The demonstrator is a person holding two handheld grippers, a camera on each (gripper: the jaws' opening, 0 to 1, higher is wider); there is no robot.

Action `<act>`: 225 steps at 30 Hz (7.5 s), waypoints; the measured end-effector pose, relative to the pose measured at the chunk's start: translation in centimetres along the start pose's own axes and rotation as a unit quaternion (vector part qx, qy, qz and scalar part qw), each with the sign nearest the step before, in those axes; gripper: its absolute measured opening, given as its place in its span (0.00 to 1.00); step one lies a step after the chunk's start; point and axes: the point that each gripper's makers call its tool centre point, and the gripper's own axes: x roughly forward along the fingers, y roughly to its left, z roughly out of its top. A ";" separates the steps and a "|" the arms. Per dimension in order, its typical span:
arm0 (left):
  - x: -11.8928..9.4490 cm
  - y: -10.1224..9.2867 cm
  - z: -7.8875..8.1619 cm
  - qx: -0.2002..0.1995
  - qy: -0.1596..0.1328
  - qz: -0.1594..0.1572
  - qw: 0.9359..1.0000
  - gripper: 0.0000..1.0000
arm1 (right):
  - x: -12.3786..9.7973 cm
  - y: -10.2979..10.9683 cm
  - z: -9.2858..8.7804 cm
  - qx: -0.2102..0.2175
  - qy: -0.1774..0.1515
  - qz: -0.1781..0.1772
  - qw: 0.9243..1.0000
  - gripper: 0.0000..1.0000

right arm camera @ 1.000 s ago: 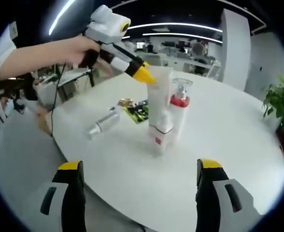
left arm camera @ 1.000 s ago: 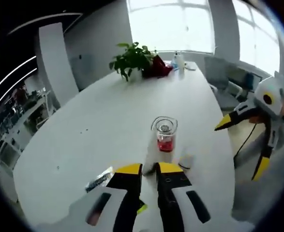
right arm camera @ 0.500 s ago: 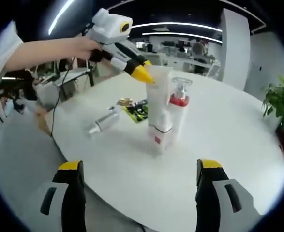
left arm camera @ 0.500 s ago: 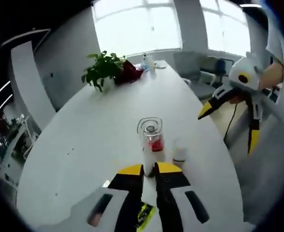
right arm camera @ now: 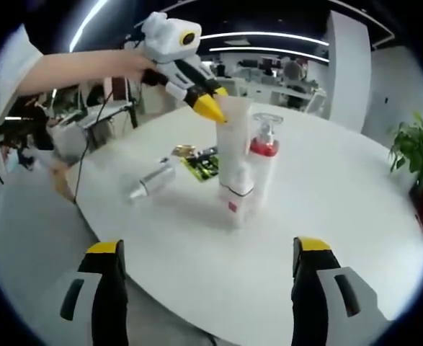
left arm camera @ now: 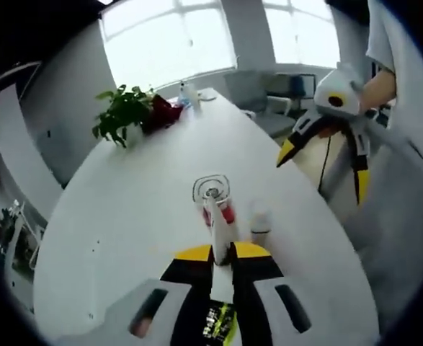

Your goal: Arrange the skincare products in the storage area until every visible bottle or jar stands upright without overlapping.

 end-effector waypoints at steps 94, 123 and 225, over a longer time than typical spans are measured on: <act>-14.4 -17.3 -11.6 -0.389 -0.028 0.305 0.869 0.78 | 0.7 2.2 -1.0 -0.060 0.038 0.041 0.997 0.94; -15.5 -18.0 -14.5 -0.404 -0.033 0.362 0.839 0.79 | 0.9 3.5 -0.2 -0.144 0.047 0.055 0.987 0.94; -15.3 -18.3 -15.5 -0.440 -0.033 0.351 0.826 0.70 | 20.2 13.8 2.7 -0.589 0.178 0.329 0.717 0.21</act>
